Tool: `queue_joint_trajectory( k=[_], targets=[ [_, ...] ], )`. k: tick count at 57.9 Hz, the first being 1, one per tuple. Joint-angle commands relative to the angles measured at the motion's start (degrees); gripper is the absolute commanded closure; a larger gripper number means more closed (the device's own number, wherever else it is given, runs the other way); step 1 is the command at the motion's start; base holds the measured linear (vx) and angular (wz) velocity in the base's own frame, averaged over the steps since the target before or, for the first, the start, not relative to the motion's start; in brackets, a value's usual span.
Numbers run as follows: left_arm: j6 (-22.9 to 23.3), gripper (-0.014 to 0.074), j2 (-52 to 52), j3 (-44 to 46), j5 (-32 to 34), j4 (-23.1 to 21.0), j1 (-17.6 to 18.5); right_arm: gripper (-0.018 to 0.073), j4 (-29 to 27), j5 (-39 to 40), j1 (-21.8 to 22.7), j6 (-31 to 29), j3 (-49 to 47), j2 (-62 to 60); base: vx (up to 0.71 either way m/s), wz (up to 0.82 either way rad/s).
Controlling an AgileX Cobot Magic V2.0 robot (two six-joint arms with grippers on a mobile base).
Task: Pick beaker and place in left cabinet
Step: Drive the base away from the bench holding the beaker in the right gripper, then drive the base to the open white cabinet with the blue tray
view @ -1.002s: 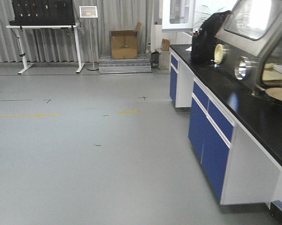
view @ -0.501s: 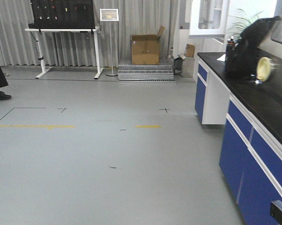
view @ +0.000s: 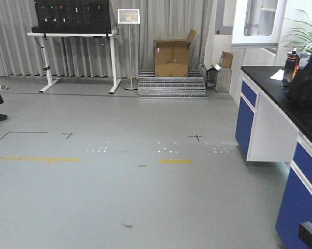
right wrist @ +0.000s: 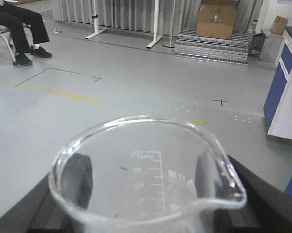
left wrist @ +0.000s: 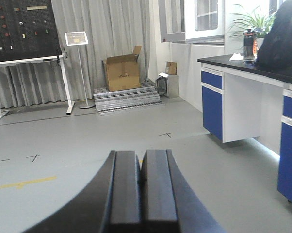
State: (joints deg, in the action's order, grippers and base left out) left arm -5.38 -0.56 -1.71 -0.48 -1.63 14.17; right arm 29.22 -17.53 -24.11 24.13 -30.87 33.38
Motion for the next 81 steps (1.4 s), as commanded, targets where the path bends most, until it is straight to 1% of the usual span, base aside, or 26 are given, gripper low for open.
queue_joint_trajectory(
  k=[1, 22, 59, 81],
  targets=[
    [0.1, 0.0596, -1.11, -1.0, 4.87, -0.47, 0.32, 0.0565, 1.2, 4.22, 0.0, -0.21, -1.67, 0.04, 0.77, -0.06],
    [0.1, 0.0596, -1.11, -1.0, 4.87, -0.47, 0.32, 0.0565, 1.2, 4.09, 0.0, -0.21, -1.67, 0.04, 0.79, -0.05],
    [0.1, 0.0596, -1.11, -1.0, 4.87, -0.47, 0.32, 0.0565, 1.2, 3.68, 0.0, -0.21, -1.67, 0.04, 0.83, 0.06],
    [0.1, 0.0596, -1.11, -1.0, 4.79, -0.47, 0.32, 0.0565, 1.2, 3.42, 0.0, -0.21, -1.67, 0.04, 0.83, -0.09]
  ],
)
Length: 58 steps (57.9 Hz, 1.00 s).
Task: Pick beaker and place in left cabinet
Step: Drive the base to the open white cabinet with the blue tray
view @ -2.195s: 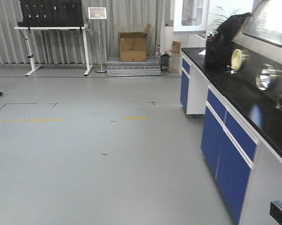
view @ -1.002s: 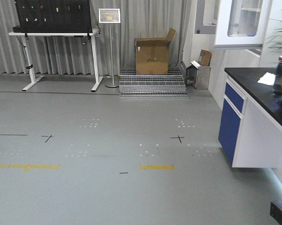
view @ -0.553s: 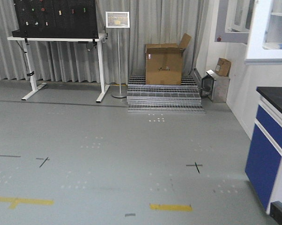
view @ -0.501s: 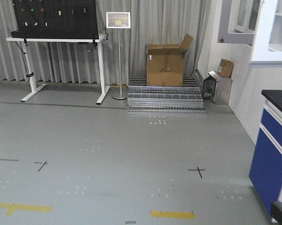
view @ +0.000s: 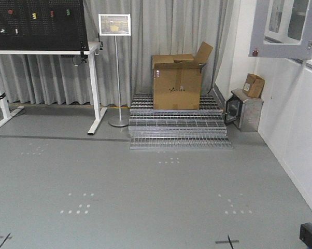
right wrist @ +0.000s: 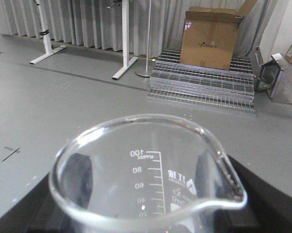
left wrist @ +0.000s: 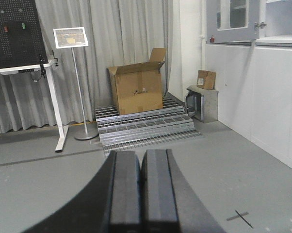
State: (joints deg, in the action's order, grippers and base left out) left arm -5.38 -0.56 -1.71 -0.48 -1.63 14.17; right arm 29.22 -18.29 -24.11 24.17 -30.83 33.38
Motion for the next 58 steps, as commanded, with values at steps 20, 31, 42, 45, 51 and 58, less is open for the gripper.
queue_joint_trajectory(
  k=[20, 31, 42, 45, 51, 58],
  targets=[
    [0.1, 0.0596, -1.11, -1.0, 4.79, -0.47, 0.32, 0.0565, 1.2, 4.11, 0.0, -0.26, -1.72, 0.04, 0.81, 0.05],
    [0.1, 0.0596, -1.11, -1.0, 4.79, -0.47, 0.32, 0.0565, 1.2, 4.11, 0.0, -0.26, -1.72, 0.04, 0.8, 0.03],
    [0.1, 0.0596, -1.11, -1.0, 4.79, -0.47, 0.32, 0.0565, 1.2, 4.16, 0.0, -0.26, -1.72, 0.04, 0.78, -0.08],
    [0.1, 0.0596, -1.11, -1.0, 4.79, -0.47, 0.32, 0.0565, 1.2, 4.16, 0.0, -0.26, -1.72, 0.04, 0.76, -0.13],
    [0.1, 0.0596, -1.11, -1.0, 4.79, -0.47, 0.32, 0.0565, 1.2, 4.16, 0.0, -0.26, -1.72, 0.04, 0.75, -0.16],
    [0.1, 0.0596, -1.11, -1.0, 4.79, -0.47, 0.32, 0.0565, 1.2, 4.16, 0.0, -0.26, -1.72, 0.04, 0.73, -0.21]
  ],
)
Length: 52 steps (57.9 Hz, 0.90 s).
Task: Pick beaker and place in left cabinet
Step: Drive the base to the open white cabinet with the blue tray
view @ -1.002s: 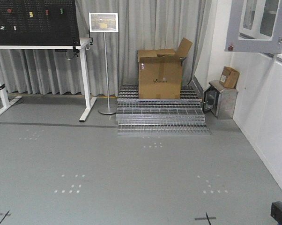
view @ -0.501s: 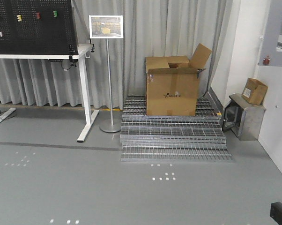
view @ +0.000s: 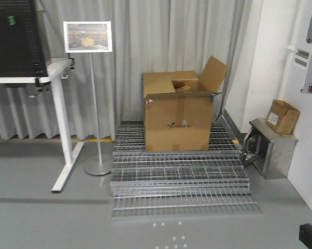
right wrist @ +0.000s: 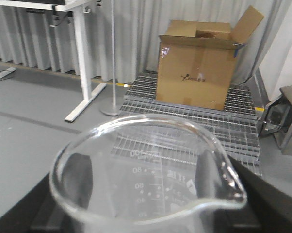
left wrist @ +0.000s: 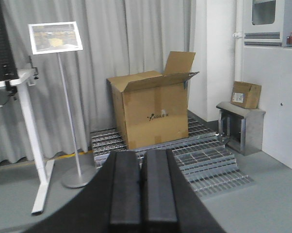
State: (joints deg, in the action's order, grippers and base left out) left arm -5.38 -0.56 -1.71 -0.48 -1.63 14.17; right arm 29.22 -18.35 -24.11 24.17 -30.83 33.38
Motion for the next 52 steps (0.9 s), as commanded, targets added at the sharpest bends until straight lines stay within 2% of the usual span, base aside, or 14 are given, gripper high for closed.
queue_joint_trajectory(
  k=[1, 35, 52],
  targets=[
    [0.1, 0.0596, -1.11, -1.0, 4.79, -0.47, 0.32, 0.0565, 1.2, 4.22, 0.0, -0.26, -1.72, 0.04, 0.72, -0.24],
    [0.1, 0.0596, -1.11, -1.0, 4.79, -0.47, 0.32, 0.0565, 1.2, 4.22, 0.0, -0.26, -1.72, 0.04, 0.66, -0.25],
    [0.1, 0.0596, -1.11, -1.0, 4.79, -0.47, 0.32, 0.0565, 1.2, 4.22, 0.0, -0.26, -1.72, 0.04, 0.58, -0.58]
  ],
)
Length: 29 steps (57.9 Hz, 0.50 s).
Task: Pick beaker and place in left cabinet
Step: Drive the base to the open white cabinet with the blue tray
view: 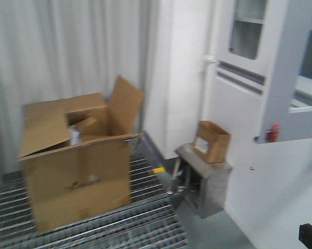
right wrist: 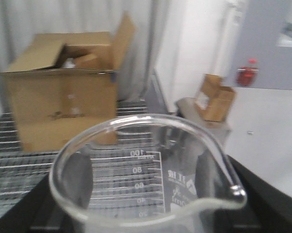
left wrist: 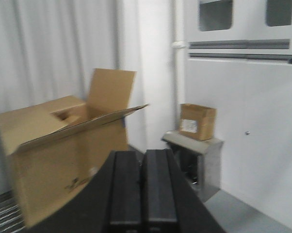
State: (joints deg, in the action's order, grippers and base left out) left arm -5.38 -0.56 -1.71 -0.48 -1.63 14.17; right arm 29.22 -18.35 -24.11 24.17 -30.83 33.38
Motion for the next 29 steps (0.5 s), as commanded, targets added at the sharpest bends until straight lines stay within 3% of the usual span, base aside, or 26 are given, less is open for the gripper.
queue_joint_trajectory(
  k=[1, 29],
  targets=[
    [0.1, 0.0596, -1.11, -1.0, 4.79, -0.47, 0.32, 0.0565, 1.2, 4.22, 0.0, -0.26, -1.72, 0.04, 0.54, -0.78],
    [0.1, 0.0596, -1.11, -1.0, 4.79, -0.47, 0.32, 0.0565, 1.2, 4.22, 0.0, -0.26, -1.72, 0.04, 0.44, -0.84]
  ],
)
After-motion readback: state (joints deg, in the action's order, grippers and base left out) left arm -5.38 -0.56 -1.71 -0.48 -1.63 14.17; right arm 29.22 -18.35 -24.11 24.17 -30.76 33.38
